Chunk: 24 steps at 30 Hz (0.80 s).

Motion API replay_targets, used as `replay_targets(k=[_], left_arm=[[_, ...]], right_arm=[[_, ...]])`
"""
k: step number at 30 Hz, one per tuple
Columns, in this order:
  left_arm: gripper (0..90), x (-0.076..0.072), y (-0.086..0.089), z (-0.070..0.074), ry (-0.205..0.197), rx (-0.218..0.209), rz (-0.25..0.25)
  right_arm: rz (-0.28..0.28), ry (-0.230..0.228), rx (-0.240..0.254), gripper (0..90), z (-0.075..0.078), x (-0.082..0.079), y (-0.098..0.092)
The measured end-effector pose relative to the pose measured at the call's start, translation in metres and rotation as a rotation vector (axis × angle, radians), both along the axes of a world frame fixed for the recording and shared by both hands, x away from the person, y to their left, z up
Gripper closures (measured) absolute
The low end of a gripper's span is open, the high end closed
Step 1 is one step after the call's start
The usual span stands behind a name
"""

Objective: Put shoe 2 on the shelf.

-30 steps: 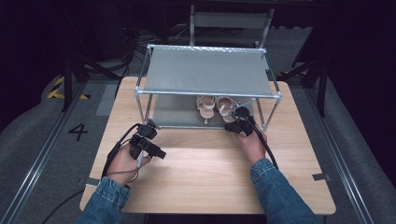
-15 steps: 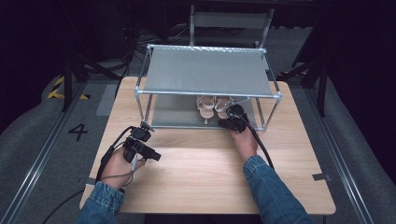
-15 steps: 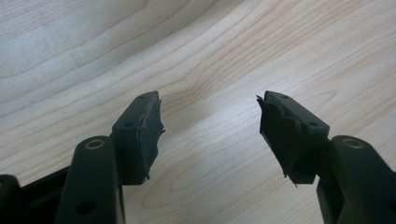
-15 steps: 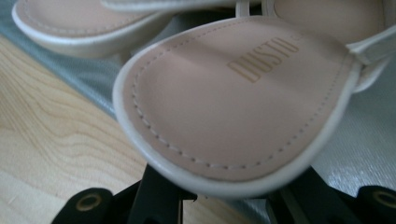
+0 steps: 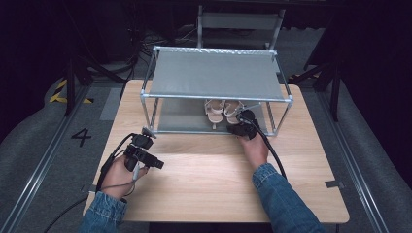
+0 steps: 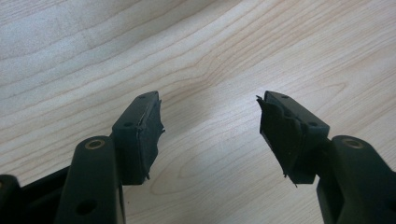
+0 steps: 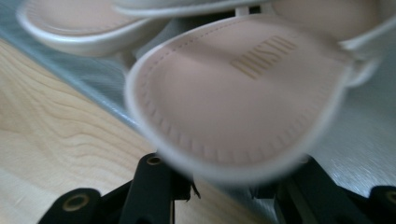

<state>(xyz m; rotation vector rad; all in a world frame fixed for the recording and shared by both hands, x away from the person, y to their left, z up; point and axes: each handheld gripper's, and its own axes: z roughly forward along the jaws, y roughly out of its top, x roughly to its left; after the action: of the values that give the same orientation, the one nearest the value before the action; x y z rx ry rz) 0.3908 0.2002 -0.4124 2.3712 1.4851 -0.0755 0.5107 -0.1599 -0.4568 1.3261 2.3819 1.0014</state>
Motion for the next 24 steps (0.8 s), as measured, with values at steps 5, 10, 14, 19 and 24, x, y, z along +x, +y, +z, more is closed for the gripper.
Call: replay_targets(k=[5, 10, 14, 19, 24], left_arm=[[39.0, 0.0, -0.004, 0.002, -0.003, 0.004, -0.011], [39.0, 0.001, -0.003, 0.001, -0.001, 0.002, -0.008], [39.0, 0.002, -0.003, 0.0, 0.002, 0.003, -0.012], [39.0, 0.002, -0.002, 0.001, -0.004, -0.002, -0.01], [39.0, 0.002, -0.003, 0.002, -0.006, 0.001, -0.012]], right_arm=[[0.009, -0.015, -0.005, 77.2, 0.009, -0.007, -0.008], [0.021, -0.035, -0.034, 78.9, 0.005, -0.004, -0.001], [0.008, -0.043, -0.024, 79.3, 0.004, 0.0, 0.008], [0.022, -0.042, -0.04, 79.1, 0.002, 0.003, 0.012], [0.004, -0.033, -0.02, 58.9, 0.007, -0.001, 0.005]])
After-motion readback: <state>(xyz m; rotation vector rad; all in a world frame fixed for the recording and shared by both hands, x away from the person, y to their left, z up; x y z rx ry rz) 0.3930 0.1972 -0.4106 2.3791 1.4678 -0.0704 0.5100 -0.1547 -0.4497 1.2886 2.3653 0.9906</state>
